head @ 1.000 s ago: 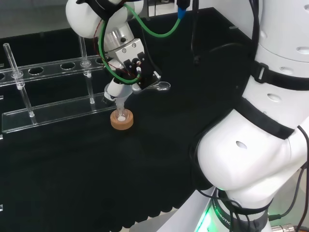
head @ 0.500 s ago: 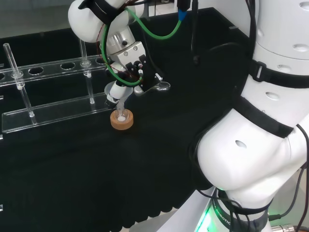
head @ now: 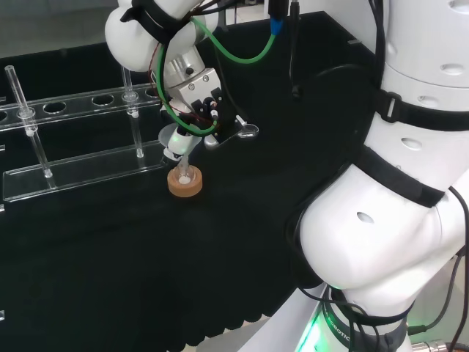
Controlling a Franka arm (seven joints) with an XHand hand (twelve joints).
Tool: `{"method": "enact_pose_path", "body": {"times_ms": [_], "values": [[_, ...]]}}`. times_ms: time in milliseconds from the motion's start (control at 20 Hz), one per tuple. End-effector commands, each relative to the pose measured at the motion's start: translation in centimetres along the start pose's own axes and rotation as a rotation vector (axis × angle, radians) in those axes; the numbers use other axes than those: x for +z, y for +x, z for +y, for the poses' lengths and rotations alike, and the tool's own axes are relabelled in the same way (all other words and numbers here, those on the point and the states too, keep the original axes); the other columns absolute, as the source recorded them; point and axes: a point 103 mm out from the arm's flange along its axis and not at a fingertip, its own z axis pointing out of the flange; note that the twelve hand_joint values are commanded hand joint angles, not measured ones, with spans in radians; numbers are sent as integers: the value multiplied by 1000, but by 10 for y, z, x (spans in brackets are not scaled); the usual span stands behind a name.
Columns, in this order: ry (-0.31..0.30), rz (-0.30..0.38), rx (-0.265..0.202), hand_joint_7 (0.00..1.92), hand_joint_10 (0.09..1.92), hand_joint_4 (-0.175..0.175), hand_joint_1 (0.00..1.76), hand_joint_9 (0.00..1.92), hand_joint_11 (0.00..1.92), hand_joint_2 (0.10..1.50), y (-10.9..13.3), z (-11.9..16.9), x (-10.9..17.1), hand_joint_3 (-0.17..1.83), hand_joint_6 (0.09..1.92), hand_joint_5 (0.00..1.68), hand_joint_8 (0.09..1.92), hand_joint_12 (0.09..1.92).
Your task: Remove the funnel from the round-bottom flask.
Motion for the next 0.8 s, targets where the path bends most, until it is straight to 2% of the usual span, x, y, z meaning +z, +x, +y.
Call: {"method": "enact_pose_path", "body": {"times_ms": [50,250,550,800], "values": [[-3,-11,3,0,817,-45,548,206,225,772,-1,2,1,-36,87,25,386,1504],[5,-19,11,0,783,-48,556,263,229,773,-3,5,4,-32,87,44,440,1498],[12,-23,17,15,709,-50,602,408,248,795,-4,6,7,-21,87,128,646,1487],[-52,-44,36,181,619,-52,640,575,292,827,-3,6,5,-8,87,244,699,1460]]}}
